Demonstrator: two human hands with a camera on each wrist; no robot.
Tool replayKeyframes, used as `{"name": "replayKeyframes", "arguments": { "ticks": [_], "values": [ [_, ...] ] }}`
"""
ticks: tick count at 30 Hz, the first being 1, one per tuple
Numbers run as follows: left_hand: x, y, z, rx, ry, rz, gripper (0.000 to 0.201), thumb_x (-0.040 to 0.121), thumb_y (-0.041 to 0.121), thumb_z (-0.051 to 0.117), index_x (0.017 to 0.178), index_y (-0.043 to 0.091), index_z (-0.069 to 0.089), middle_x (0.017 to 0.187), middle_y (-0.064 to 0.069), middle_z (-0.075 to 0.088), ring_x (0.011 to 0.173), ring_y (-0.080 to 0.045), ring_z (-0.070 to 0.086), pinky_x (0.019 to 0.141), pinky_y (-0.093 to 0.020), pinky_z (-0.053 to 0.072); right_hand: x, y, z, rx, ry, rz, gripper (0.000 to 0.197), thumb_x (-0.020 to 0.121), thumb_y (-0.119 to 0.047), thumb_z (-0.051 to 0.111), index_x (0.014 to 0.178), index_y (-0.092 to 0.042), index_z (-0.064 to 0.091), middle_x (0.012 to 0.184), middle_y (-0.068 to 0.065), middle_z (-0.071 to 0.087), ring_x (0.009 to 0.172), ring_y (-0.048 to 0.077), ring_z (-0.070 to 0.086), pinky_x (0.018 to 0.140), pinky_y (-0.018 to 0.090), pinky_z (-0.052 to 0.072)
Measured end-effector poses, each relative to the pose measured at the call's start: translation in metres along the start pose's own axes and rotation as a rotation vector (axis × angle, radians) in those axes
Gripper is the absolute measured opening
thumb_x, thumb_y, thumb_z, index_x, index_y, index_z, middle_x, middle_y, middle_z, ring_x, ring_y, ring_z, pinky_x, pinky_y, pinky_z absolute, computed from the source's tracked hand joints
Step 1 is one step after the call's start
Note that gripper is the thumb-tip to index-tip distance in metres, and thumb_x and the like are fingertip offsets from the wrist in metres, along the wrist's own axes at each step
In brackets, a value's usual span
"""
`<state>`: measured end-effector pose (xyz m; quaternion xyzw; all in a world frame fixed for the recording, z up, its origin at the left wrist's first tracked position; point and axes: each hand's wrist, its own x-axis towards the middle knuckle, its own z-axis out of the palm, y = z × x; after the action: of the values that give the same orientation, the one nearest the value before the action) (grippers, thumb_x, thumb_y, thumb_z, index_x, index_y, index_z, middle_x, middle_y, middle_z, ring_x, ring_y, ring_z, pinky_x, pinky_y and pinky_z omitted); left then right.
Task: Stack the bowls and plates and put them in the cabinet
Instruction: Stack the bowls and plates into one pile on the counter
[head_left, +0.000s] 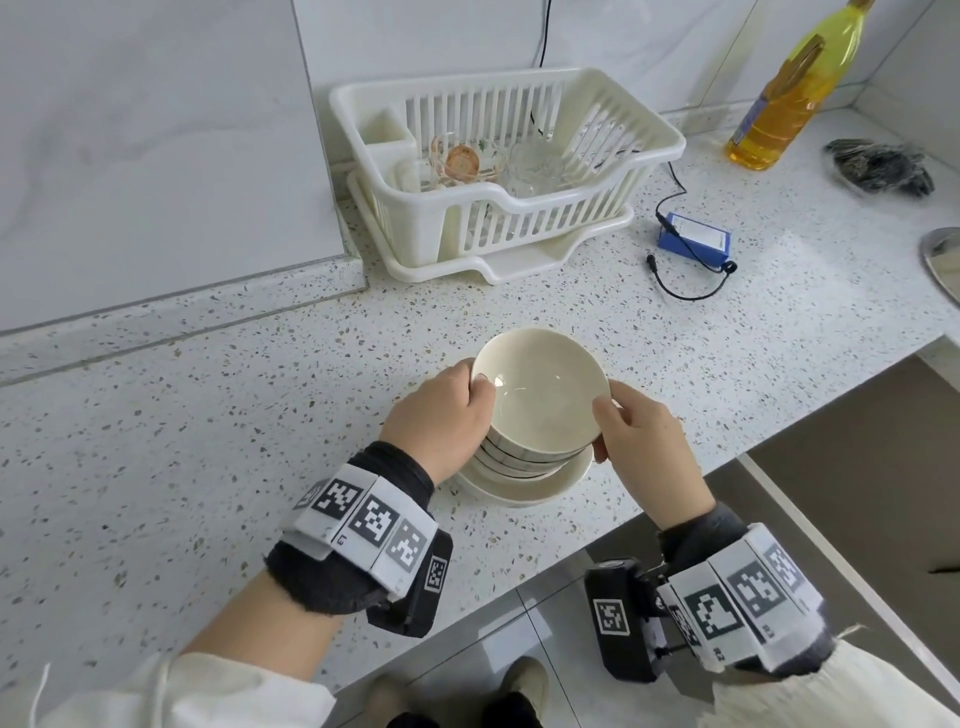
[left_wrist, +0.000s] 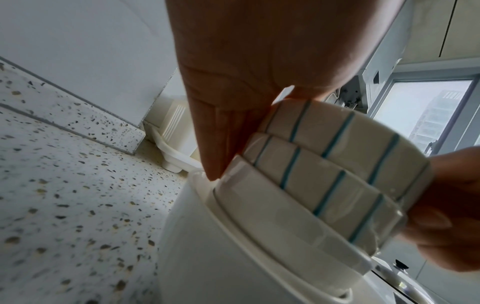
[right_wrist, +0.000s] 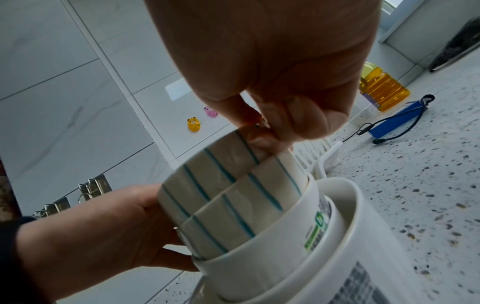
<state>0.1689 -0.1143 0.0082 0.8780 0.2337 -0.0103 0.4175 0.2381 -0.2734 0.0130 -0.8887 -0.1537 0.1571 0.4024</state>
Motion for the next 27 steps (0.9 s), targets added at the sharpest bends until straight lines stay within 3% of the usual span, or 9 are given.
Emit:
{"name": "replayKeyframes", "arguments": {
  "ticks": [4, 7, 10, 12, 14, 16, 19, 23, 27],
  "values": [
    [-0.002, 0.001, 0.002, -0.049, -0.011, 0.012, 0.029, 0.094, 0.025, 0.030, 0.111, 0.013, 0.050, 0.093, -0.005, 0.055, 0.081, -0.023, 0.052, 0.062, -0.030, 0.036, 0.000, 0.005, 0.002, 0.009, -0.028, -0.006, 0.025, 0.094, -0.015, 0.033, 0.085, -0.021, 0.057, 0.051, 0.004, 0.045, 0.045, 0.010, 0.036, 0.045, 0.018, 0.031],
    [-0.003, -0.001, 0.003, -0.087, -0.017, 0.032, 0.029, 0.095, 0.030, 0.031, 0.111, 0.016, 0.051, 0.098, -0.004, 0.058, 0.084, -0.021, 0.055, 0.062, -0.029, 0.040, 0.000, 0.007, 0.000, 0.035, -0.065, -0.012, 0.031, 0.094, -0.020, 0.035, 0.067, -0.021, 0.050, 0.052, 0.004, 0.045, 0.048, 0.013, 0.035, 0.050, 0.024, 0.031],
    [-0.004, -0.005, 0.003, -0.181, -0.024, 0.062, 0.041, 0.094, 0.043, 0.029, 0.113, 0.017, 0.054, 0.106, 0.000, 0.060, 0.095, -0.014, 0.058, 0.081, -0.030, 0.047, 0.000, 0.010, -0.004, 0.110, -0.050, 0.007, 0.042, 0.097, -0.033, 0.032, 0.062, -0.017, 0.049, 0.052, -0.001, 0.047, 0.045, 0.009, 0.039, 0.053, 0.027, 0.035],
    [-0.007, -0.004, 0.001, -0.266, 0.000, 0.099, 0.043, 0.096, 0.042, 0.026, 0.110, 0.014, 0.056, 0.102, 0.005, 0.054, 0.085, 0.008, 0.049, 0.075, -0.016, 0.039, 0.003, 0.017, -0.007, 0.153, -0.007, 0.030, 0.042, 0.097, -0.036, 0.029, 0.083, -0.013, 0.062, 0.062, -0.002, 0.052, 0.057, 0.013, 0.048, 0.062, 0.035, 0.043],
    [-0.010, -0.005, 0.003, -0.316, 0.009, 0.114, 0.034, 0.097, 0.038, 0.023, 0.092, 0.023, 0.053, 0.090, 0.004, 0.047, 0.072, 0.014, 0.043, 0.066, -0.013, 0.034, 0.007, 0.027, -0.007, 0.122, 0.007, 0.032, 0.037, 0.096, -0.032, 0.032, 0.113, -0.015, 0.061, 0.084, -0.003, 0.057, 0.082, 0.020, 0.056, 0.080, 0.043, 0.050],
    [-0.014, -0.007, 0.006, -0.342, -0.017, 0.088, 0.028, 0.096, 0.039, 0.021, 0.080, 0.032, 0.043, 0.084, 0.009, 0.046, 0.074, 0.017, 0.041, 0.066, -0.011, 0.032, 0.011, 0.039, -0.006, 0.062, -0.058, 0.071, 0.039, 0.094, -0.028, 0.039, 0.130, -0.016, 0.051, 0.107, 0.004, 0.057, 0.096, 0.022, 0.059, 0.090, 0.044, 0.051],
    [-0.016, -0.011, 0.011, -0.389, -0.068, 0.044, 0.022, 0.093, 0.043, 0.020, 0.078, 0.048, 0.034, 0.091, 0.028, 0.037, 0.091, 0.022, 0.031, 0.078, -0.004, 0.026, 0.014, 0.052, 0.004, 0.120, -0.252, 0.181, 0.046, 0.092, -0.029, 0.046, 0.136, -0.016, 0.041, 0.114, 0.011, 0.060, 0.080, 0.019, 0.066, 0.084, 0.039, 0.056],
    [-0.014, -0.016, 0.019, -0.401, -0.106, 0.017, 0.018, 0.091, 0.055, 0.018, 0.092, 0.050, 0.035, 0.110, 0.008, 0.045, 0.109, -0.004, 0.041, 0.093, -0.019, 0.026, 0.015, 0.057, 0.017, 0.289, -0.425, 0.281, 0.043, 0.094, -0.023, 0.042, 0.136, -0.018, 0.034, 0.098, 0.011, 0.067, 0.074, 0.027, 0.071, 0.078, 0.039, 0.060],
    [-0.008, -0.019, 0.029, -0.472, -0.059, 0.090, 0.067, 0.076, 0.065, 0.016, 0.110, 0.021, 0.053, 0.096, -0.005, 0.066, 0.089, -0.008, 0.063, 0.079, -0.018, 0.047, 0.017, 0.057, 0.018, 0.377, -0.495, 0.273, 0.042, 0.095, -0.011, 0.035, 0.136, -0.021, 0.032, 0.096, 0.012, 0.064, 0.064, 0.027, 0.070, 0.062, 0.032, 0.062]
  ]
}}
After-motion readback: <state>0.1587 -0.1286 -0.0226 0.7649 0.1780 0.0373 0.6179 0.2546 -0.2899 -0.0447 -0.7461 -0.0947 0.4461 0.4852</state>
